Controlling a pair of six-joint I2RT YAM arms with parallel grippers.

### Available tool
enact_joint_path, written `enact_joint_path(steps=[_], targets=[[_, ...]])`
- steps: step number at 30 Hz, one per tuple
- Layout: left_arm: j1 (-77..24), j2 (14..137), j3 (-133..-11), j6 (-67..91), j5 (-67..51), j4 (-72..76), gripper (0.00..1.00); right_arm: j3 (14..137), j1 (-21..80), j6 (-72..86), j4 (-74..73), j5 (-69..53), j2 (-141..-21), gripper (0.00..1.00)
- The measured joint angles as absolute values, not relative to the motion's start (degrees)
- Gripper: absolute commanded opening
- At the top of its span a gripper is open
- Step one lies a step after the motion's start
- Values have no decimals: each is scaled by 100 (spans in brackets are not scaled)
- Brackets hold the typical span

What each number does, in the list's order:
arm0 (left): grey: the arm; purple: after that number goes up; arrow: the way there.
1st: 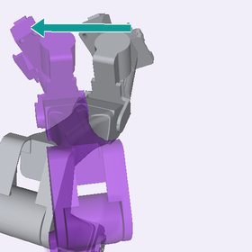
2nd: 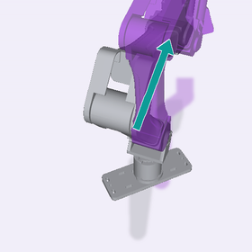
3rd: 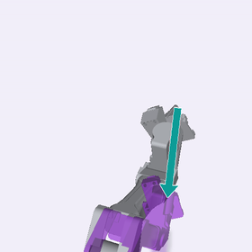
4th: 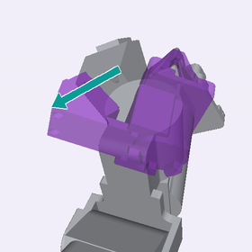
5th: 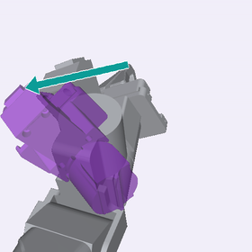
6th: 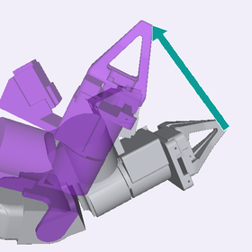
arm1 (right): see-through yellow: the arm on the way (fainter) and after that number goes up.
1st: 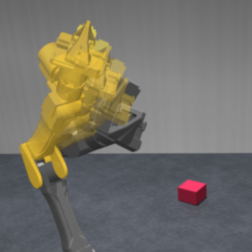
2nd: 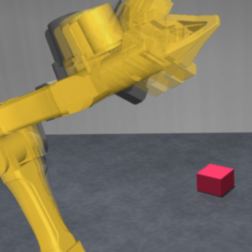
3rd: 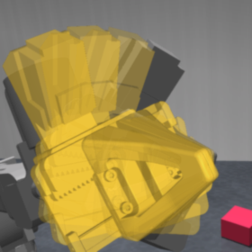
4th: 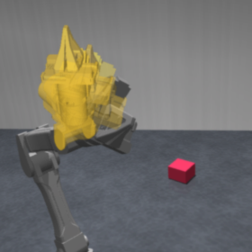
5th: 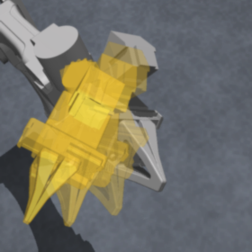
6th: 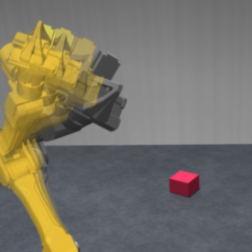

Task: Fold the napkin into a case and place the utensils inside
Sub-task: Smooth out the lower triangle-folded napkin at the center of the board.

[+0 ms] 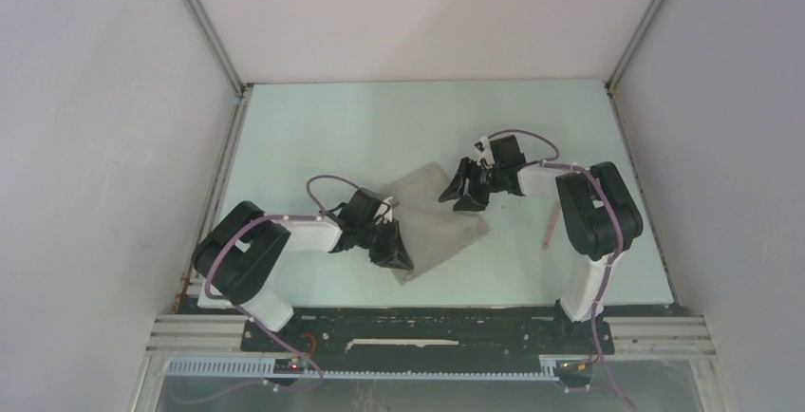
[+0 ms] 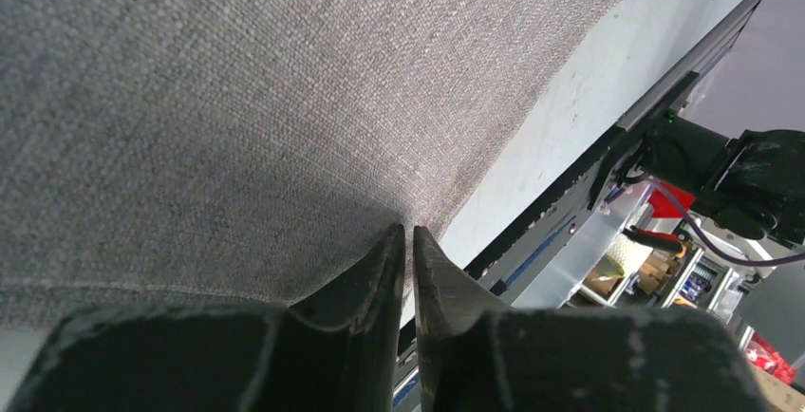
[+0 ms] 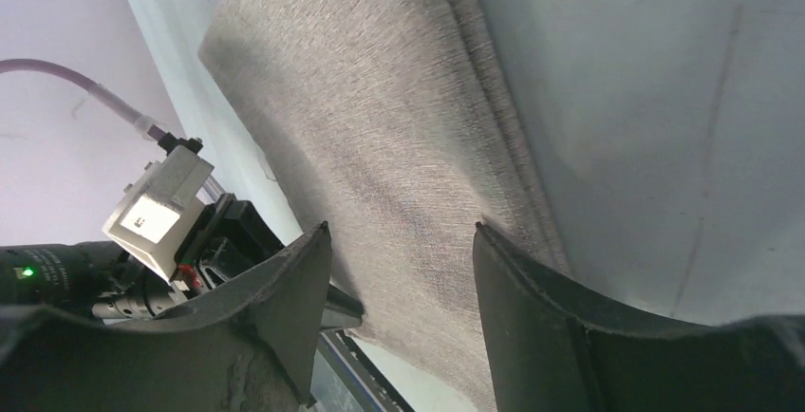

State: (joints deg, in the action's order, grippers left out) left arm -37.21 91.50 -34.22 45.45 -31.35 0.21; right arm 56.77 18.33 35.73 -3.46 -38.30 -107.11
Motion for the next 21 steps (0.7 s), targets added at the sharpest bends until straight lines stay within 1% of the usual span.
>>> enact_joint_path(steps=[4,8,11,14,16,17,21], targets=[[-3721,9061,-3249,4536,-3194,82,19,5684,1634,3492,-379,-3931,-10763,67],[-3728,8630,-2877,4484,-3162,-23,20,5730,1540,3321,-464,-3972,-10763,67],[-3728,8377,-2805,4394,-3061,-259,25,5876,1542,3105,-703,-3918,-10761,67],[-3741,8117,-2838,4289,-2978,-685,35,6084,1612,2856,-1162,-3723,-10689,69],[-3750,7926,-2958,4244,-2928,-1085,43,6119,1704,2694,-1544,-3538,-10401,69],[-3754,7863,-3061,4219,-2910,-1247,44,6119,1754,2639,-1697,-3470,-10230,69],[-3760,7861,-3627,4226,-2961,-1406,42,6045,2075,2491,-2038,-3358,-9347,68]])
